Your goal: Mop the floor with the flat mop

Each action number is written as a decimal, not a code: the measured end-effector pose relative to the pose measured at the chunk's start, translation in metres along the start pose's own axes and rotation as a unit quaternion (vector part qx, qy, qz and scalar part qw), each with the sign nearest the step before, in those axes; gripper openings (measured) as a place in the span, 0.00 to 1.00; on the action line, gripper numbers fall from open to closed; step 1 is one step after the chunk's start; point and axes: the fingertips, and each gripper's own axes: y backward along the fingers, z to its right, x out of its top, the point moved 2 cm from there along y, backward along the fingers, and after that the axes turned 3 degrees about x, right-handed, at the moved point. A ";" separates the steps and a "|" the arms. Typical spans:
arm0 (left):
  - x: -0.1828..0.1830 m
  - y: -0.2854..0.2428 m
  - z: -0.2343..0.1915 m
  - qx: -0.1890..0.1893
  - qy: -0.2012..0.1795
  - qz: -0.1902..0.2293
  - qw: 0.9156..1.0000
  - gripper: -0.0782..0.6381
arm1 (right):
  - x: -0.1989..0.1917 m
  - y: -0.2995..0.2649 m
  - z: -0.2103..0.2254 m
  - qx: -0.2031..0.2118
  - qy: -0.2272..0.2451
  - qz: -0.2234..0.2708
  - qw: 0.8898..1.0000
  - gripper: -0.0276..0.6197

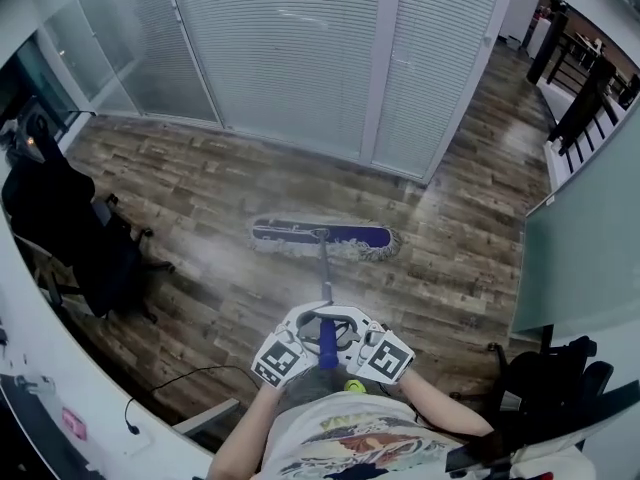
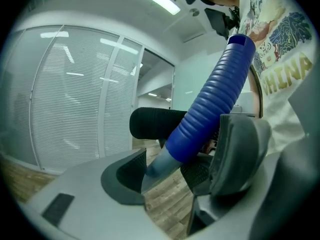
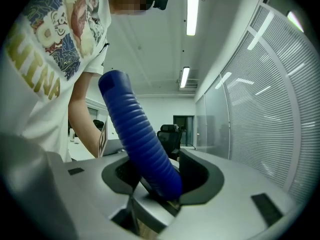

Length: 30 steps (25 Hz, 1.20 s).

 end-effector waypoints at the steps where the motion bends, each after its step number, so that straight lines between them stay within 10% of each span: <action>1: 0.000 -0.001 0.014 0.004 -0.001 -0.001 1.000 0.37 | 0.000 0.011 -0.010 0.004 0.001 0.000 1.000 0.35; 13: -0.015 0.011 0.106 0.052 0.008 -0.002 0.999 0.37 | -0.007 0.064 -0.094 0.052 0.003 0.000 0.999 0.36; 30: 0.010 0.012 -0.016 0.043 0.011 0.035 0.998 0.37 | 0.002 -0.012 0.002 0.068 0.013 -0.016 0.997 0.36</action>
